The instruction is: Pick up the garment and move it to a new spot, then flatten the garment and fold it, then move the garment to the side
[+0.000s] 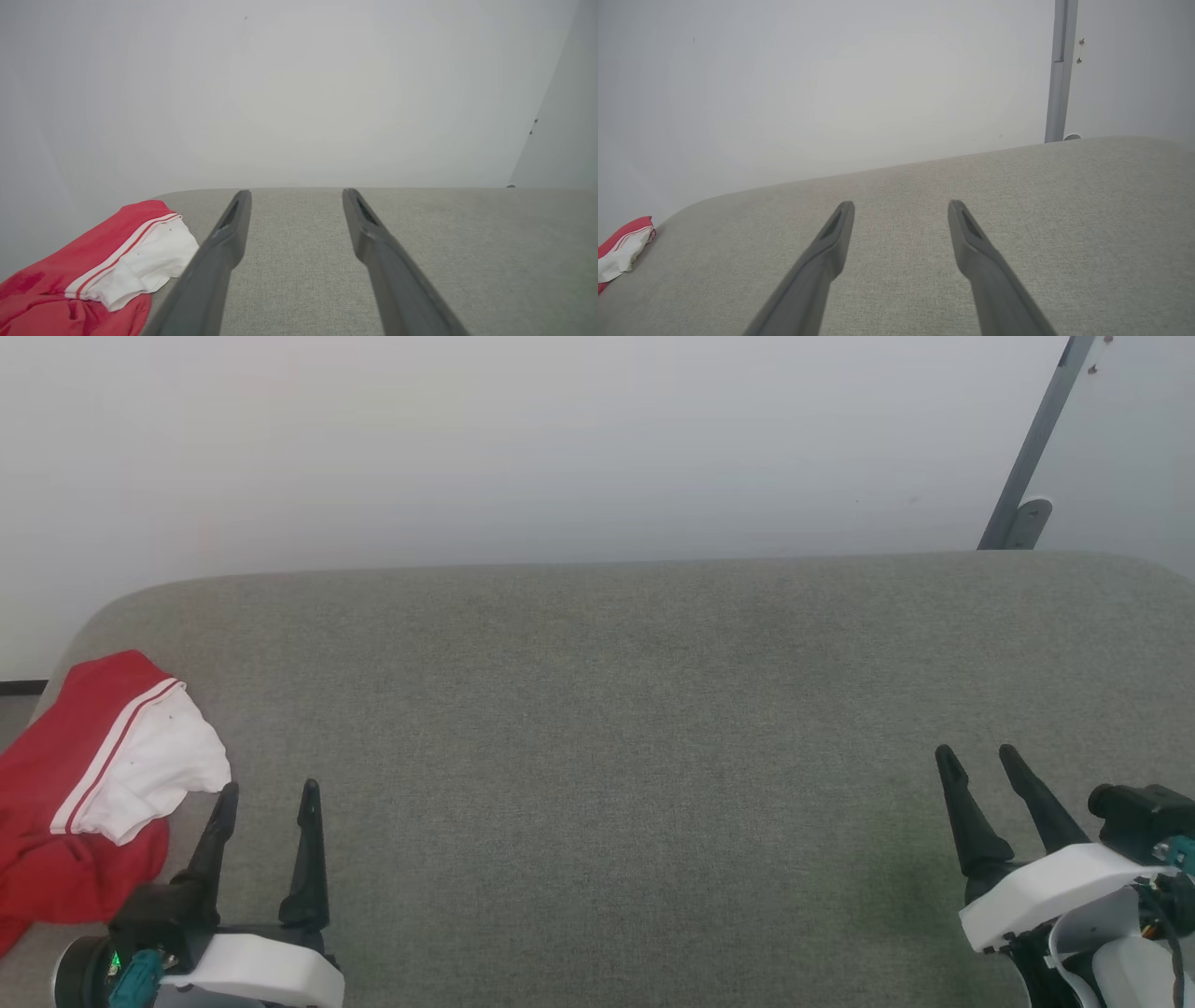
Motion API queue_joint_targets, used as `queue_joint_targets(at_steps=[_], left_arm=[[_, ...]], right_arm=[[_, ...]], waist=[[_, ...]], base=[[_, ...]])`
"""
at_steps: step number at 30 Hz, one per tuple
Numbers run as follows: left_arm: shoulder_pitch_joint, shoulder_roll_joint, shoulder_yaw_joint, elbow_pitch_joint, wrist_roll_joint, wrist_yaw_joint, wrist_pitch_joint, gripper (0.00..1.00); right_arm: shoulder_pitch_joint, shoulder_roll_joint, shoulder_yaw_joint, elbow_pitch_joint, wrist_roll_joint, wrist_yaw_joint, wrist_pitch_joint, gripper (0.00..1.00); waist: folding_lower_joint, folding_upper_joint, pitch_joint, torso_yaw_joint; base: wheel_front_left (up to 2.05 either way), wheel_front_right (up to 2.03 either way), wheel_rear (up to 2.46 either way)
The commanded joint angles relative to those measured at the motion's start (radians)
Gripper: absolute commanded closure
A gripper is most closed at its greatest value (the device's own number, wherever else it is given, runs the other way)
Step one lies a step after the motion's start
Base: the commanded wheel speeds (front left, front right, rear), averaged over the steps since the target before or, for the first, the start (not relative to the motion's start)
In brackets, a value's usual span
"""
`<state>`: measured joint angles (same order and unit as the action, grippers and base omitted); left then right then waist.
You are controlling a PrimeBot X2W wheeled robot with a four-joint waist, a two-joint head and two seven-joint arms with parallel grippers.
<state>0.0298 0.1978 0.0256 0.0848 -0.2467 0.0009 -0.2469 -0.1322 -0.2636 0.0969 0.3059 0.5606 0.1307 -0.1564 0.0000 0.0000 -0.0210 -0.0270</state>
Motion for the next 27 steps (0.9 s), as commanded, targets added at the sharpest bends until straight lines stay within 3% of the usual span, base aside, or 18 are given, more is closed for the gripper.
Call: queue_joint_targets(at_steps=[1, 8, 27], left_arm=[[0.006, 0.005, 0.003, -0.007, 0.017, -0.002, -0.008, 0.00], [0.009, 0.004, 0.006, -0.010, 0.064, -0.007, -0.022, 0.00], [0.003, -0.024, 0.039, 0.020, 0.025, -0.026, -0.020, 0.00]], right_arm=[[-0.013, -0.007, 0.004, -0.001, -0.016, 0.000, -0.009, 0.00], [-0.014, -0.013, 0.011, 0.000, -0.050, 0.000, -0.022, 0.00], [-0.010, -0.007, -0.001, -0.012, -0.059, 0.000, -0.015, 0.00]], waist=[[0.0000, 0.0000, 0.000, 0.000], [0.0000, 0.0000, -0.001, -0.001], [0.0000, 0.0000, -0.002, 0.009]], base=[[0.00, 0.00, 0.00], [0.00, 0.00, 0.00], [0.00, 0.00, 0.00]])
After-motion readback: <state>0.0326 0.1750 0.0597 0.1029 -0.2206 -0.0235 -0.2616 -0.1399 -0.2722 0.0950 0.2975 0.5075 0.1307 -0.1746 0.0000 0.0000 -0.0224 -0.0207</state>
